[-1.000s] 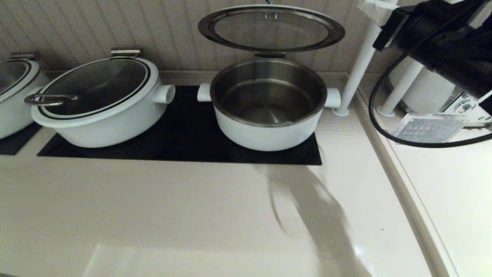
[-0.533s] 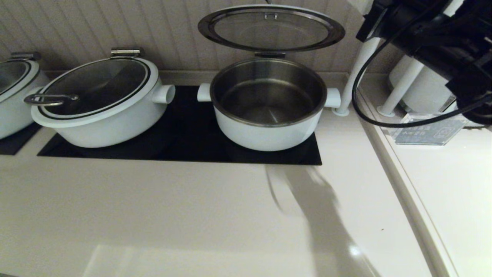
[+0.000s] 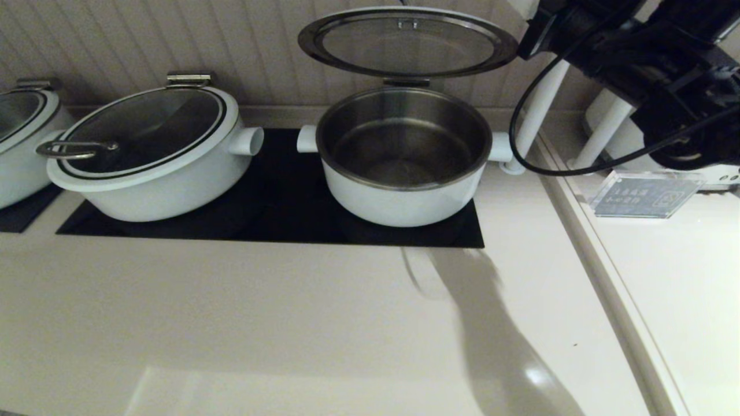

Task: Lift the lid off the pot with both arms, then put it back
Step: Close the pot lid

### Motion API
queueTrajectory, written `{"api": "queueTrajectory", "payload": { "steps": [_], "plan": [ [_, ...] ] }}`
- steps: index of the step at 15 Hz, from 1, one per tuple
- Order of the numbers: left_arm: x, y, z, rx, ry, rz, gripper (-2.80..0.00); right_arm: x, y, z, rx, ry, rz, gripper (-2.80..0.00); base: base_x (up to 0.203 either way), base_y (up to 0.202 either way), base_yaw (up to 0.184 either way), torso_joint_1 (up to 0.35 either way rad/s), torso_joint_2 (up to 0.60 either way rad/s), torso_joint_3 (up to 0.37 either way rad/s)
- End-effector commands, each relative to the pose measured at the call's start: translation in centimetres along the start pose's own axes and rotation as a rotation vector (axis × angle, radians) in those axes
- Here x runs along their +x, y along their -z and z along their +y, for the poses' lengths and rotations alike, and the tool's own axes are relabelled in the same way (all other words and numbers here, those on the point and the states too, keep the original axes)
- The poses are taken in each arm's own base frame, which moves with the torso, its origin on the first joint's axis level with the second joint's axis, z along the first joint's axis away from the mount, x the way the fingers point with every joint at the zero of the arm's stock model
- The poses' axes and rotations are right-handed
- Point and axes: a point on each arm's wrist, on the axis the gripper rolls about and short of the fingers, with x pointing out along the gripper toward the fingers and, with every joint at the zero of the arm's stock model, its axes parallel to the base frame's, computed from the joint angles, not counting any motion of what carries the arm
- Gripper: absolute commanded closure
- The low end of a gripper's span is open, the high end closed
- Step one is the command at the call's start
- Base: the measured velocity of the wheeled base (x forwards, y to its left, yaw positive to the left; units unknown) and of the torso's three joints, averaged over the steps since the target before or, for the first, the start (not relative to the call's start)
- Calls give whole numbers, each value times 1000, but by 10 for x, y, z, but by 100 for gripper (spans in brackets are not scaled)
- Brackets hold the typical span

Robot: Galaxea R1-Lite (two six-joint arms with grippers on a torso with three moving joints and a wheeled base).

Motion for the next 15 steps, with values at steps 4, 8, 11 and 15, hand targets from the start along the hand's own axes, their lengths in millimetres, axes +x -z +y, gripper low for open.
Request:
{"api": "queueTrajectory", "payload": {
  "steps": [4, 8, 11, 15],
  "plan": [
    [0, 0, 0, 0, 0, 0, 0, 3, 19, -10, -11, 11, 17, 0, 0, 0, 0, 0, 0, 0],
    [0, 0, 0, 1, 0, 0, 0, 3, 27, -10, -6, 9, 30, 0, 0, 0, 0, 0, 0, 0],
    [0, 0, 0, 1, 0, 0, 0, 4, 32, -10, -3, 4, 39, 0, 0, 0, 0, 0, 0, 0],
    [0, 0, 0, 1, 0, 0, 0, 4, 34, -10, -2, 1, 41, 0, 0, 0, 0, 0, 0, 0]
  ]
}}
